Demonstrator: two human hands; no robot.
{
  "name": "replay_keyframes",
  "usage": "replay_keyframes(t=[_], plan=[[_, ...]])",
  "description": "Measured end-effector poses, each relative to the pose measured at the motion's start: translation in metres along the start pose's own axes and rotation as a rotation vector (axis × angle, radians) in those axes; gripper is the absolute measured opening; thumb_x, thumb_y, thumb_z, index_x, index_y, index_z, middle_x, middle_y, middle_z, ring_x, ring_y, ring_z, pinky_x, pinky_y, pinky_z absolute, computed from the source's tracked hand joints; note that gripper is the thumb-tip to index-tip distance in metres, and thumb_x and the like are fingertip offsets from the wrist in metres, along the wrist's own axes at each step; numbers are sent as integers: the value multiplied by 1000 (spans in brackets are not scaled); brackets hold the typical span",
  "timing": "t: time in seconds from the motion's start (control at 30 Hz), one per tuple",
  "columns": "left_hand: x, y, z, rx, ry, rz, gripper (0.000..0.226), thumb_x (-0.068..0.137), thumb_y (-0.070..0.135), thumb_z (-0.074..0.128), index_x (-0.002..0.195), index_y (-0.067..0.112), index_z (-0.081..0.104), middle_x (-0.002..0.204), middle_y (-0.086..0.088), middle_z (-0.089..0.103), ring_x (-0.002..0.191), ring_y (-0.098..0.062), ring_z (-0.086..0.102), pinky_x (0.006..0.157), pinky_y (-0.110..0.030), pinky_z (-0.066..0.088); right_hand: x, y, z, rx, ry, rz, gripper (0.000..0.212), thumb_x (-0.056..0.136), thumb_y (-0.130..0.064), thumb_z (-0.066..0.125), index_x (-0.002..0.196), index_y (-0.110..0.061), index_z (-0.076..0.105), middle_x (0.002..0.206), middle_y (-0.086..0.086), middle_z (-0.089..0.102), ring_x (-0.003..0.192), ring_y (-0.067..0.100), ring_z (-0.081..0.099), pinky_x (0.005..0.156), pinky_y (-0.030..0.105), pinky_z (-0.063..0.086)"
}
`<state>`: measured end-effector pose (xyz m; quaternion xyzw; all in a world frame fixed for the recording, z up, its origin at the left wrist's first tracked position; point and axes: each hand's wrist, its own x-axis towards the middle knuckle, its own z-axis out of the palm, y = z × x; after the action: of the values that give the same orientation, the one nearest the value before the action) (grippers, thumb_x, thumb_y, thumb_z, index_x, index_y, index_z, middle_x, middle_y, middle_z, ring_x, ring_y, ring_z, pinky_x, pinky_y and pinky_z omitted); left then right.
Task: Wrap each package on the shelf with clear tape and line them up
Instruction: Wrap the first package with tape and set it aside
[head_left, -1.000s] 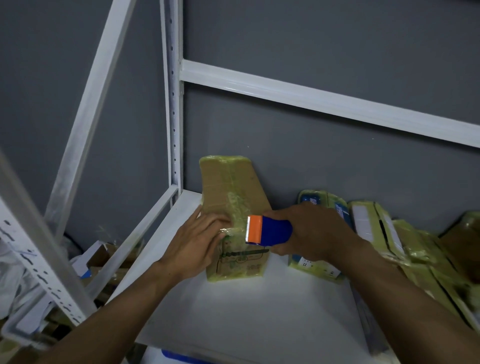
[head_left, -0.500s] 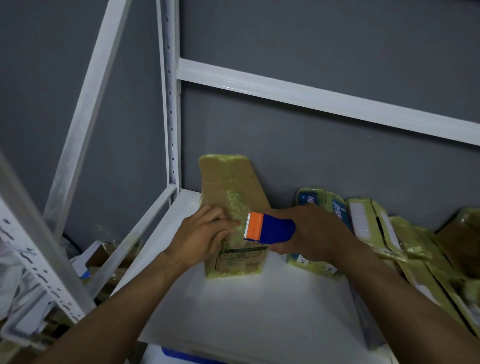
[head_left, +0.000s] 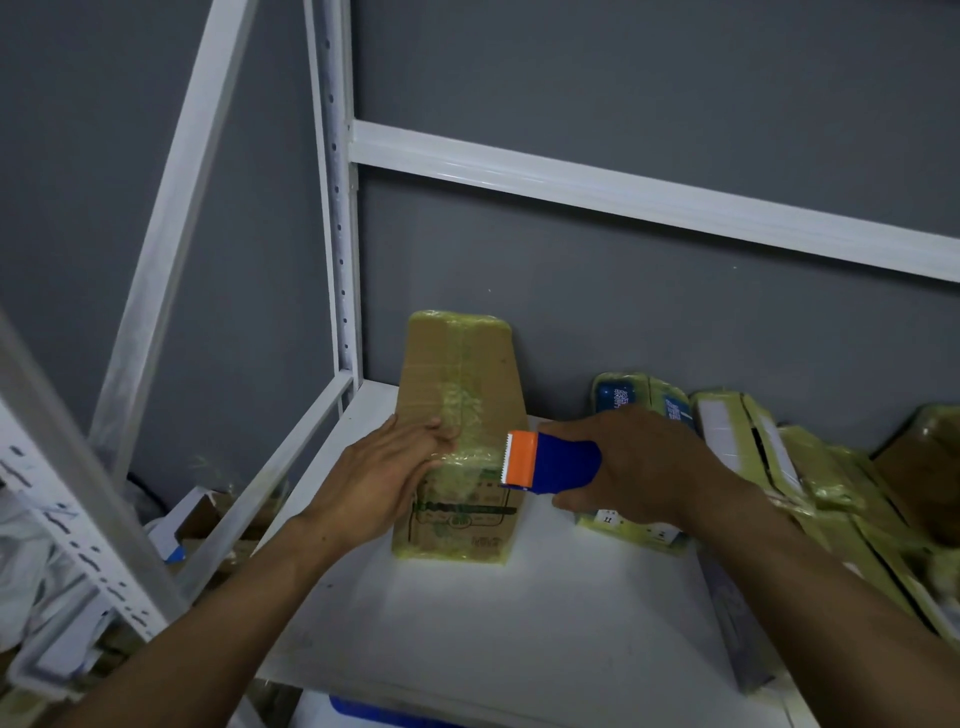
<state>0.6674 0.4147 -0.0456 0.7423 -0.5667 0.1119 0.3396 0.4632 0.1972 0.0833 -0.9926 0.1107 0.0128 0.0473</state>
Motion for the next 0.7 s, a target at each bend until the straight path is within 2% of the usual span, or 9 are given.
replay_keyframes(t=[0.07,0.13,0.2,0.27,0.33,0.4,0.5,0.6,0.7], plan=[[3,3,0,51,-31,52,38,103,22,53,140,28,55,136,5,60,127,-21,54,98,-43,52,3,0,0,4,-21,12,64,82,-60,76,140,-43,53,120,-14,67,110,11,61,89,36,56],[6,7,3,120,-67,103,55,93,10,60,144,32,52,130,4,58,118,-21,51,94,-36,49,5,2,0,-11,-18,25,68,81,-61,77,142,-44,51,125,-14,66,114,12,61,90,35,55],[12,13,6,158,-54,89,51,88,20,61,137,34,58,125,6,56,116,-18,48,93,-31,44,5,4,1,-19,-10,34,71,79,-61,78,143,-46,51,125,-14,65,113,12,60,86,32,53],[18,18,11,151,-14,71,34,91,39,62,124,32,64,124,11,58,117,-13,49,95,-31,44,5,4,2,-5,-17,36,73,79,-61,79,144,-46,50,125,-14,66,113,11,60,87,32,54],[22,22,17,99,-9,50,31,96,51,61,118,30,66,127,14,63,121,-9,53,105,-35,43,4,2,3,18,-29,42,75,79,-61,79,146,-44,49,129,-14,65,115,11,60,91,35,55],[23,21,23,61,5,36,30,98,51,59,116,29,68,124,13,67,117,-8,59,109,-37,44,3,1,3,17,-28,42,74,80,-61,78,145,-43,49,128,-14,65,114,10,59,90,33,55],[24,17,25,112,43,62,28,99,51,58,109,27,69,110,12,71,106,-10,63,99,-26,43,0,0,6,44,-15,34,69,83,-57,78,144,-43,49,124,-14,66,103,4,56,78,23,49],[23,11,18,127,54,92,30,101,52,53,108,27,69,106,13,70,102,-9,62,91,-19,39,-5,1,4,84,-5,23,68,82,-56,79,143,-44,50,123,-15,66,93,0,53,68,10,38],[19,5,8,75,44,102,30,101,53,52,110,29,68,108,15,68,103,-10,62,88,-26,46,-11,6,-3,63,-1,19,68,79,-63,77,139,-50,48,120,-20,65,93,0,56,69,14,42]])
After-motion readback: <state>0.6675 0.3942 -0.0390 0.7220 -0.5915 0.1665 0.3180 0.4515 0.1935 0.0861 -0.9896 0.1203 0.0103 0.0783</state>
